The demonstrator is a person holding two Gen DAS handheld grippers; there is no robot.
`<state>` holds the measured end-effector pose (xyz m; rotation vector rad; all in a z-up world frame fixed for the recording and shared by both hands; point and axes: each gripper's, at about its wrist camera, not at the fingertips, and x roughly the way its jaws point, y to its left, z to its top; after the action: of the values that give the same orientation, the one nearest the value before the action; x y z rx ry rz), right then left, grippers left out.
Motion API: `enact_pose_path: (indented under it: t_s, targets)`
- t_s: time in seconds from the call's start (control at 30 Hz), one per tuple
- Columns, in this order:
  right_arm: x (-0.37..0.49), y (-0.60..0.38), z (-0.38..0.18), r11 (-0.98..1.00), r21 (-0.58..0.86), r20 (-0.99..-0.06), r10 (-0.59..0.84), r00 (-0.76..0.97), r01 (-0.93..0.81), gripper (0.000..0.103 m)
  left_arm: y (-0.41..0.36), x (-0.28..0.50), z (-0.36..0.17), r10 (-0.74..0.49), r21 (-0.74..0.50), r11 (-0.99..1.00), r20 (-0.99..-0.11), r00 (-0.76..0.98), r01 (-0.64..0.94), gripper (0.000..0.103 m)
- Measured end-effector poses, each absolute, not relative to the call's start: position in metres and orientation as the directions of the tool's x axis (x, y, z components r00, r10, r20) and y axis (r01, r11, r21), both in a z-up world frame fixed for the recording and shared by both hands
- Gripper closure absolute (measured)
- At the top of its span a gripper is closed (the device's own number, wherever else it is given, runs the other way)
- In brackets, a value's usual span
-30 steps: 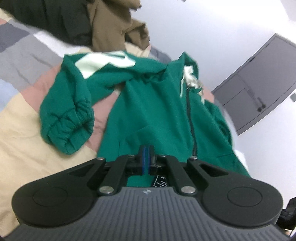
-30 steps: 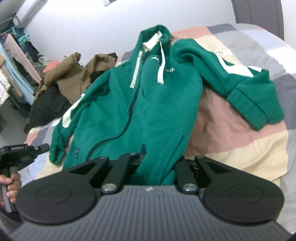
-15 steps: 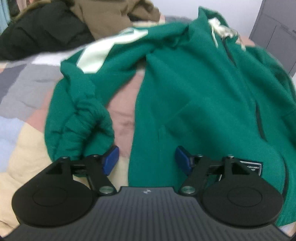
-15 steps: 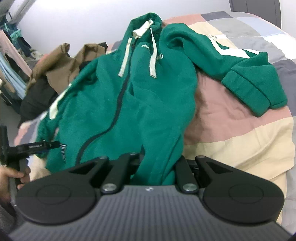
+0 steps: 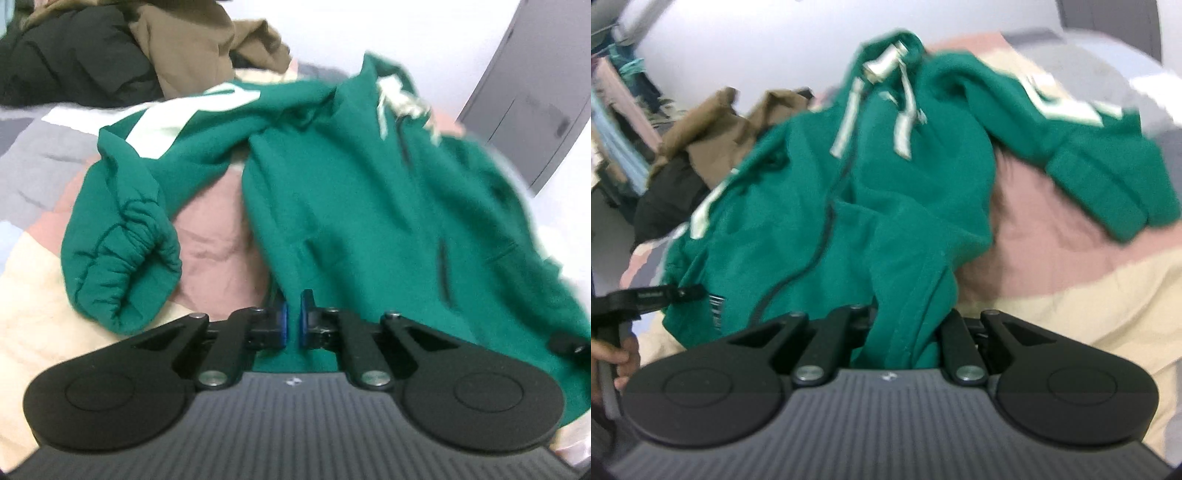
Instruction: Fold large clothes
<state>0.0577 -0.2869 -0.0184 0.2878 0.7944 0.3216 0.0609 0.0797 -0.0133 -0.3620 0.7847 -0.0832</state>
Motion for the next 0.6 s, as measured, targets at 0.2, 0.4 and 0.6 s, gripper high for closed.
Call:
enact_pose_path:
  t_s: [0.2,0.4,0.6]
  targets:
    - [0.033,-0.301,0.039,0.913,0.336,-0.572,0.394,0.719,-0.233,0.092,0.117,0.028,0.025,-0.388,-0.601,0.798,-0.564,0.729,-0.041,0.096]
    - [0.018,-0.318,0.080,0.912,0.343,-0.557,0.392,0.733,-0.227,0.092,0.129,0.004,0.050,-0.447,-0.649,0.760,-0.568,0.691,-0.043,0.096]
    - [0.019,-0.303,0.051,0.926,0.333,-0.699,0.370,0.612,-0.180,0.092,0.119,0.005,0.042,-0.308,-0.484,0.866,-0.715,0.628,-0.126,0.096]
